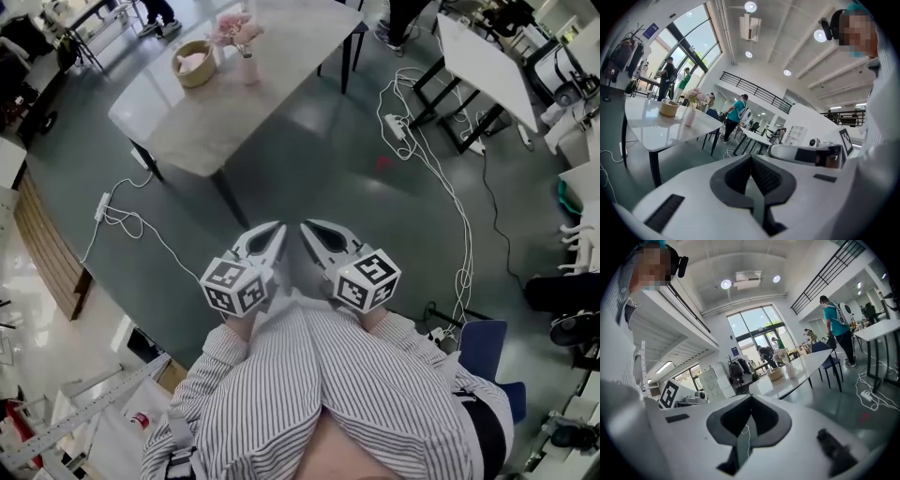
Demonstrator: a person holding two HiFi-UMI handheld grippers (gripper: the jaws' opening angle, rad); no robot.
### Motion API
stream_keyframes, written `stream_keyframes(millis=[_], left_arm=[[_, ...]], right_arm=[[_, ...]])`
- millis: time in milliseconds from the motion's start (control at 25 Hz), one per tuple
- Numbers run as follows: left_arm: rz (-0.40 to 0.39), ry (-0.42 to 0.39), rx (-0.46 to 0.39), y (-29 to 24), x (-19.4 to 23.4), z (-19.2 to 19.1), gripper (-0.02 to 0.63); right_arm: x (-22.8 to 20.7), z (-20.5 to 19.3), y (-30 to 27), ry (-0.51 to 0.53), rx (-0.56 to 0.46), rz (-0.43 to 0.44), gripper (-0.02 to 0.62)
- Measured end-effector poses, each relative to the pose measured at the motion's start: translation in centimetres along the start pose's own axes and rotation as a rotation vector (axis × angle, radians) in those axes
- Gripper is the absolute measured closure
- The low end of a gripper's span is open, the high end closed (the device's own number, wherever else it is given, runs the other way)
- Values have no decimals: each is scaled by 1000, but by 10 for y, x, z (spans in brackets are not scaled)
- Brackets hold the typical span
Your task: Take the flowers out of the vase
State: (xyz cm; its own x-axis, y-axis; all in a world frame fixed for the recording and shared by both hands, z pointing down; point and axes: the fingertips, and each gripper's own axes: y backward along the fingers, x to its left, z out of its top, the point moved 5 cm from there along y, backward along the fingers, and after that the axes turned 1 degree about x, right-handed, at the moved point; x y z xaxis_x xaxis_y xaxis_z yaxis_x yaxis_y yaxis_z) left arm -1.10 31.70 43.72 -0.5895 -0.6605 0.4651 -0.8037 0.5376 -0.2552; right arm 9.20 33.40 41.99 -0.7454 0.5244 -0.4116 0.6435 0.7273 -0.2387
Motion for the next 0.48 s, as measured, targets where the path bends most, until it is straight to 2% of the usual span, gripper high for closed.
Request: stream_keyframes(millis=[480], left_arm=[[-10,4,6,-46,78,51,594]], right_arm=[[-51,34,-86,-3,40,-25,580]])
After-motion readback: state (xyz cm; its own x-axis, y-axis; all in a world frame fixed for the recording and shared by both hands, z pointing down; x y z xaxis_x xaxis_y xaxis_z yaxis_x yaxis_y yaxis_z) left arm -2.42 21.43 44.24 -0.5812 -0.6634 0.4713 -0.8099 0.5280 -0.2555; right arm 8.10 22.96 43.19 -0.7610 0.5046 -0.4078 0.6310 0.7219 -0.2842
